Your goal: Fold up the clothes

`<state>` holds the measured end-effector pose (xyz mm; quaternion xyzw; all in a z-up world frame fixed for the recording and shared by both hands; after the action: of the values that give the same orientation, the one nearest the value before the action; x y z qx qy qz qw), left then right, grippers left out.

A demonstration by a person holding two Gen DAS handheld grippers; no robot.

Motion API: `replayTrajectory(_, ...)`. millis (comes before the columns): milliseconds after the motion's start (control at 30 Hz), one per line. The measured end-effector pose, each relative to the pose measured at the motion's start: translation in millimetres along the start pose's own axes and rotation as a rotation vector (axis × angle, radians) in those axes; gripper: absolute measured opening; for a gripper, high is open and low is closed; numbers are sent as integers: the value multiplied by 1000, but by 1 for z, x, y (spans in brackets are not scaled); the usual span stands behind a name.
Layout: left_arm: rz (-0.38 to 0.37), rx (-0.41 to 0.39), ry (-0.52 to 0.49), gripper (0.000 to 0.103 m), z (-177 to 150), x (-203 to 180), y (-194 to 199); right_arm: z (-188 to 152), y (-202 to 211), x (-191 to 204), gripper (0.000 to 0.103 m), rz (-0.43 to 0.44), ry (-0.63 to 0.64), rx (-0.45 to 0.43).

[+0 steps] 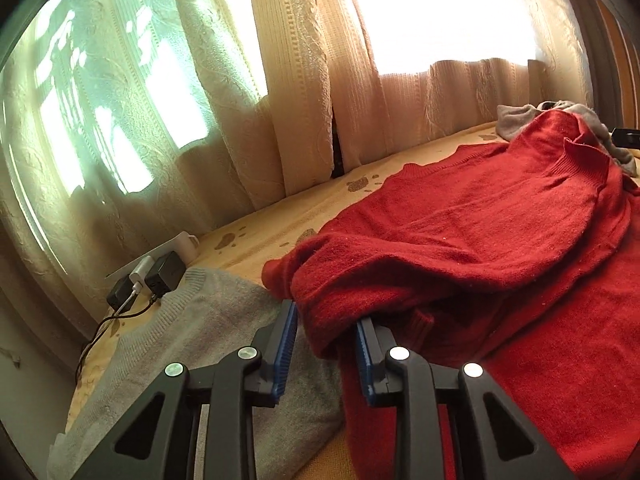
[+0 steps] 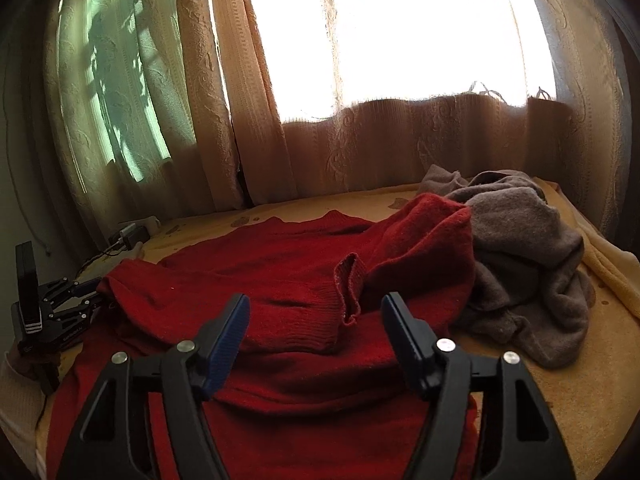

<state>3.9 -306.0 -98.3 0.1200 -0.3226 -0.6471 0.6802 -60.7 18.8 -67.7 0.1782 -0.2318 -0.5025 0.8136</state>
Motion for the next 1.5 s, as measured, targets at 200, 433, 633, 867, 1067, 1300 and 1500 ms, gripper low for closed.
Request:
replayTrajectory(200, 5, 6, 3, 30, -2, 1, -2, 0, -46, -2, 55, -80, 153, 139)
replayTrajectory(433, 19, 27, 10, 30, -6, 3, -8, -17, -93, -10, 5, -117, 171, 282)
replayTrajectory(633, 48, 71, -17, 30, -11, 0, -16, 42, -22, -11, 5, -188, 170, -10)
replayTrajectory(867, 70, 129, -147, 30, -19, -21, -25, 9, -47, -65, 5, -289, 146, 114)
replayTrajectory(1067, 40, 144, -190, 30, -28, -27, -19, 3, -49, -87, 25, -243, 34, 176)
replayTrajectory(1300, 57, 154, -250, 30, -35, -36, -18, 24, -16, -110, 89, -323, -60, 16)
replayTrajectory(1500, 73, 128, -286, 30, -34, -39, -13, 48, 16, -86, 94, -231, -75, -118)
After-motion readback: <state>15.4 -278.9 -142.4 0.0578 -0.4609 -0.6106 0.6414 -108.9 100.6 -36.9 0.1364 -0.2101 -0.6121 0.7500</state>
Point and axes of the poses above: each gripper's, at about its wrist camera, not at the fingertips, and y roughly against the way its jaws point, x to its left, z to its top, the point moved 9 cm from there along -y, roughly the way its jaws point, and after that the axes turned 4 degrees about -z, right-handed, at the moved point
